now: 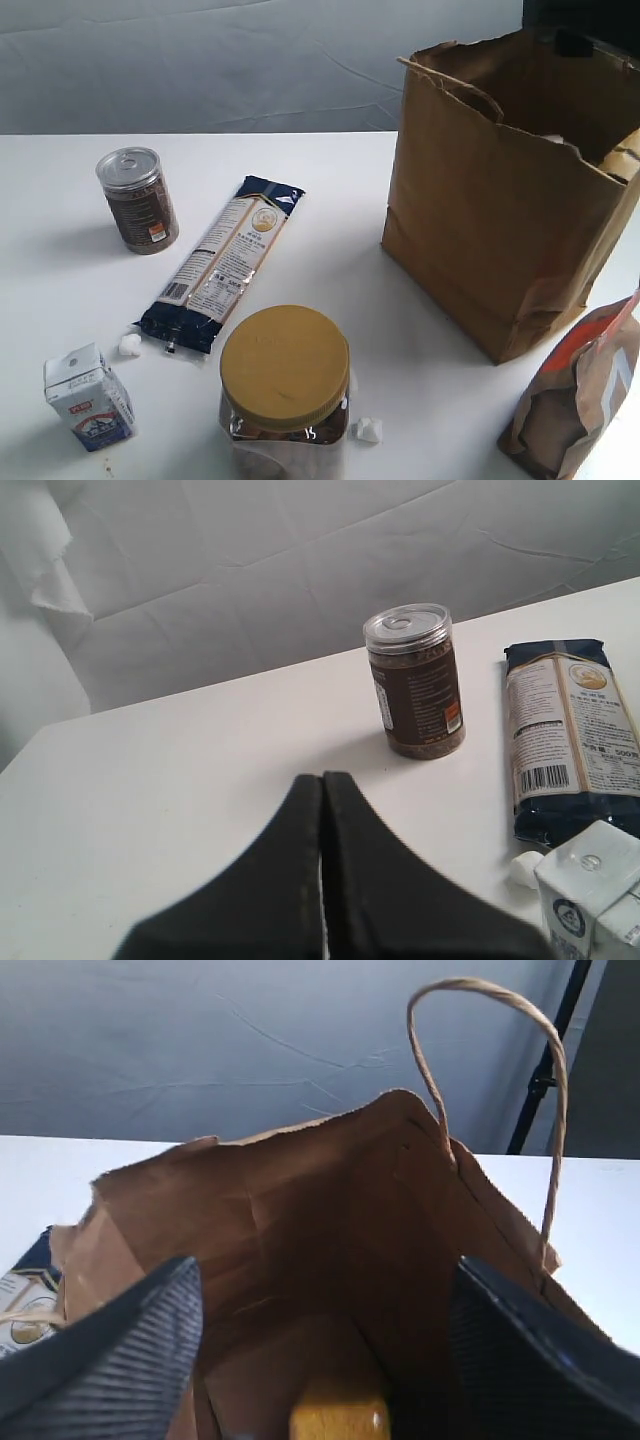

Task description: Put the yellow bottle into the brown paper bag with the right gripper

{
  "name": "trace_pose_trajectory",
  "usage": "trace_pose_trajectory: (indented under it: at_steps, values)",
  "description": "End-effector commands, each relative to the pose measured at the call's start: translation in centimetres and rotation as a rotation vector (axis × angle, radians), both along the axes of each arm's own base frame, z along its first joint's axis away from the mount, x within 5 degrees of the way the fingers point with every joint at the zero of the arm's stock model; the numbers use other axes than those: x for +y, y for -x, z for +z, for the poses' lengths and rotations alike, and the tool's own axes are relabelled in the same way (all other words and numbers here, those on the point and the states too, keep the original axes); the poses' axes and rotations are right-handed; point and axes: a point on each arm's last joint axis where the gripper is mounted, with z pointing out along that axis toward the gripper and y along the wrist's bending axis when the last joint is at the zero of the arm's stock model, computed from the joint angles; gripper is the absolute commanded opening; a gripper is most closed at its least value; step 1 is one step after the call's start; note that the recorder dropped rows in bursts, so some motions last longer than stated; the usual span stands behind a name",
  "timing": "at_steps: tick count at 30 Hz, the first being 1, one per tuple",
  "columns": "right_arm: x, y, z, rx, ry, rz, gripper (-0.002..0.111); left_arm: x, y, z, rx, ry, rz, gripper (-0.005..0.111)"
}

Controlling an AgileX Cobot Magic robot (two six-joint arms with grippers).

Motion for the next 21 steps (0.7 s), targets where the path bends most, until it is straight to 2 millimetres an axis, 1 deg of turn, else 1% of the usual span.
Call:
trace_pose_trajectory:
  at_steps: [1, 2, 4, 7, 9, 10, 12, 15, 16, 21]
  values:
    - [-0.6, 0.9, 1.4, -0.033, -0.044, 0.021, 0.063, 0.0, 0.0, -0.1, -0.003, 0.008, -0.004, 0.0]
    - [-0.8, 1.3, 1.8, -0.042, -0.054, 0.022, 0.06, 0.0, 0.0, -0.1, -0.003, 0.008, -0.004, 0.0]
    - [-1.3, 2.3, 2.7, -0.054, -0.092, 0.034, 0.049, 0.0, 0.0, -0.1, -0.003, 0.008, -0.004, 0.0]
    - [-2.3, 4.1, 4.0, -0.05, -0.14, 0.032, 0.021, 0.0, 0.0, -0.1, -0.003, 0.008, -0.004, 0.0]
    - [-3.3, 5.2, 4.7, -0.068, -0.137, 0.032, 0.002, 0.0, 0.0, -0.1, -0.003, 0.008, -0.004, 0.0]
    - [-3.8, 5.8, 5.1, -0.092, -0.148, 0.034, 0.0, 0.0, 0.0, -0.1, -0.003, 0.008, -0.004, 0.0]
    - [-5.1, 6.9, 5.4, -0.137, -0.174, 0.016, 0.0, 0.0, 0.0, -0.1, -0.003, 0.008, -0.004, 0.0]
    - [-7.7, 8.8, 5.1, -0.19, -0.215, -0.041, 0.0, 0.0, 0.0, -0.1, -0.003, 0.008, -0.004, 0.0]
    - [-8.4, 9.3, 4.5, -0.201, -0.219, -0.061, 0.0, 0.0, 0.0, -0.1, -0.003, 0.008, -0.004, 0.0]
    - [-11.1, 11.0, 0.1, -0.211, -0.202, -0.163, 0.0, 0.0, 0.0, -0.1, -0.003, 0.008, -0.004, 0.0]
